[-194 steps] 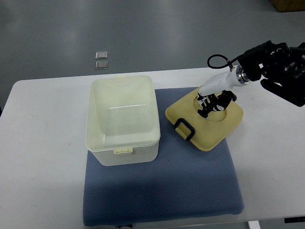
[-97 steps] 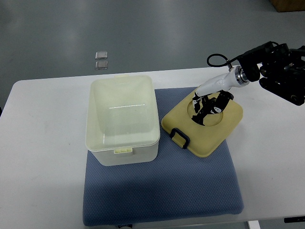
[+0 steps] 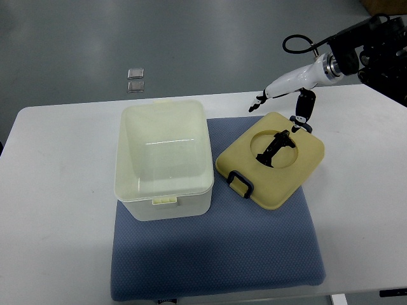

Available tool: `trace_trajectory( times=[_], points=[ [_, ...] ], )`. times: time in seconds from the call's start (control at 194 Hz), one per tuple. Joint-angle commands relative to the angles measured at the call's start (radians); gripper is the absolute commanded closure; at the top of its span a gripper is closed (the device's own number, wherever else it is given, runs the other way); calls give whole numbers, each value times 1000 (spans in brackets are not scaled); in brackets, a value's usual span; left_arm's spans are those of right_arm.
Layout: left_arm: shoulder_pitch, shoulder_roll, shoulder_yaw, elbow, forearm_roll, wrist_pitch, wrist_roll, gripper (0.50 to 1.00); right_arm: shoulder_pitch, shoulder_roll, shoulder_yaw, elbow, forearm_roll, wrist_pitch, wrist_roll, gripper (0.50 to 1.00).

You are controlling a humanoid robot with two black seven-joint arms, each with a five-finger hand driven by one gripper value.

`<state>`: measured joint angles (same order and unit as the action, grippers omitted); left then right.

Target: Open white storage box with right hand

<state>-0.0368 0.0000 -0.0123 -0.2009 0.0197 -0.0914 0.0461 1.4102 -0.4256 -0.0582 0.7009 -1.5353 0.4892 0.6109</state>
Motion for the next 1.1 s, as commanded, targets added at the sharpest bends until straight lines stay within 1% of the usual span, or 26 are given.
trace_trajectory(
  times=[0.0, 0.072, 0.134, 0.19, 0.201, 0.267, 0.324, 0.386, 0.483, 0.602, 0.782, 1.095],
  points=[
    [0, 0, -2, 0, 0, 1, 0, 500, -28, 2, 104, -60, 153, -9, 0, 597],
    [0, 0, -2, 0, 0, 1, 0, 500, -82, 13, 184, -104, 290, -11, 0, 599],
    [0, 0, -2, -2, 0, 1, 0, 500, -140, 25, 287, -132, 452, -38, -48, 599],
    [0, 0, -2, -2, 0, 1, 0, 500, -207, 36, 374, -141, 616, -86, -103, 599],
    [0, 0, -2, -2, 0, 1, 0, 500, -208, 36, 374, -141, 616, -86, -103, 599],
    [0, 0, -3, -2, 0, 1, 0, 500, -293, 57, 440, -141, 786, -168, -166, 599],
    [0, 0, -3, -2, 0, 1, 0, 500, -342, 79, 465, -141, 892, -225, -189, 599],
    [0, 0, -3, -2, 0, 1, 0, 500, -396, 102, 477, -139, 1010, -273, -192, 599],
    [0, 0, -8, -2, 0, 1, 0, 500, -459, 130, 479, -139, 1156, -319, -192, 599],
    [0, 0, -12, 0, 0, 1, 0, 500, -502, 151, 479, -138, 1270, -373, -192, 597],
    [0, 0, -14, 0, -1, 1, 0, 500, -533, 154, 480, -139, 1365, -379, -192, 595],
    [0, 0, -12, 0, -6, 1, 0, 500, -565, 150, 528, -138, 1368, -370, -189, 579]
  ],
)
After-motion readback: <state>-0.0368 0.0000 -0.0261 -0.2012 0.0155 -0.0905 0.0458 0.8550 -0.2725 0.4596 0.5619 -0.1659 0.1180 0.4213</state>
